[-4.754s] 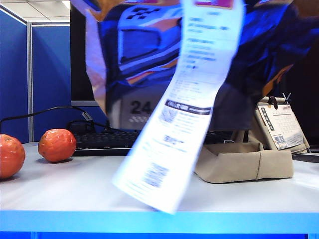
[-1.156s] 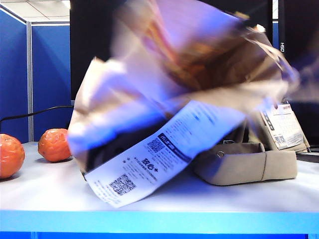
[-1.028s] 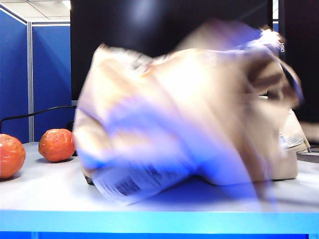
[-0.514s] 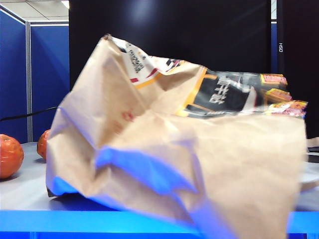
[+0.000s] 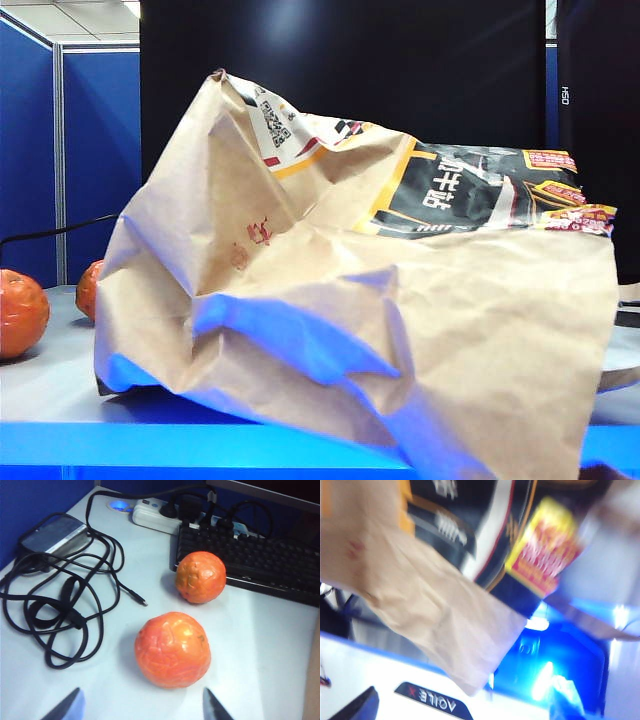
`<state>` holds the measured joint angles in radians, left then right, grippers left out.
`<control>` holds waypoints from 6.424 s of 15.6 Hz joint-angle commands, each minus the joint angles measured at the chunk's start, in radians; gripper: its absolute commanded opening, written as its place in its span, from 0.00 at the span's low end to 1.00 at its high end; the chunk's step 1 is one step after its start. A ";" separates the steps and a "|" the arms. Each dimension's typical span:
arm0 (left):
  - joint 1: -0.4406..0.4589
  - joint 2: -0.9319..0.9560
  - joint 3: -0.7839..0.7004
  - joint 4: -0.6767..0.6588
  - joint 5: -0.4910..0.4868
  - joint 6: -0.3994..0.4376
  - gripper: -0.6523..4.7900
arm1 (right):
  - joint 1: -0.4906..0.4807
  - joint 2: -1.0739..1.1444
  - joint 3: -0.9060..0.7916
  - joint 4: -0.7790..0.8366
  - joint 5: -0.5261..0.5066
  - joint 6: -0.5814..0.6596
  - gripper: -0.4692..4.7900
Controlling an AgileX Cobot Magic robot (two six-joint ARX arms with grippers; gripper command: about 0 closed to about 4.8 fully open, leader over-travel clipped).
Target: Open the paper bag and put two oranges into the paper bag.
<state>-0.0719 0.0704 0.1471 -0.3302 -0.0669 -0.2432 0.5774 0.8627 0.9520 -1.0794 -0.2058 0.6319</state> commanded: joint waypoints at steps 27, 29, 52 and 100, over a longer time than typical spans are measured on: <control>-0.008 0.002 0.058 0.006 0.053 0.000 0.69 | -0.006 0.112 0.431 -0.144 0.459 -0.267 0.09; -0.008 0.002 0.081 0.006 0.051 0.000 0.69 | -0.005 0.188 0.610 -0.259 0.546 -0.335 0.09; -0.027 0.002 0.085 -0.013 0.093 -0.053 0.69 | 0.329 0.859 1.106 -0.185 0.674 -0.593 0.09; -0.070 1.010 0.290 0.348 -0.026 0.183 1.00 | -0.631 -0.039 -0.103 -0.032 -0.217 -0.494 0.66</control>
<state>-0.1417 1.0805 0.4339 0.0048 -0.0902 -0.0635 -0.0540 0.8227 0.8822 -1.2163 -0.3283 0.1020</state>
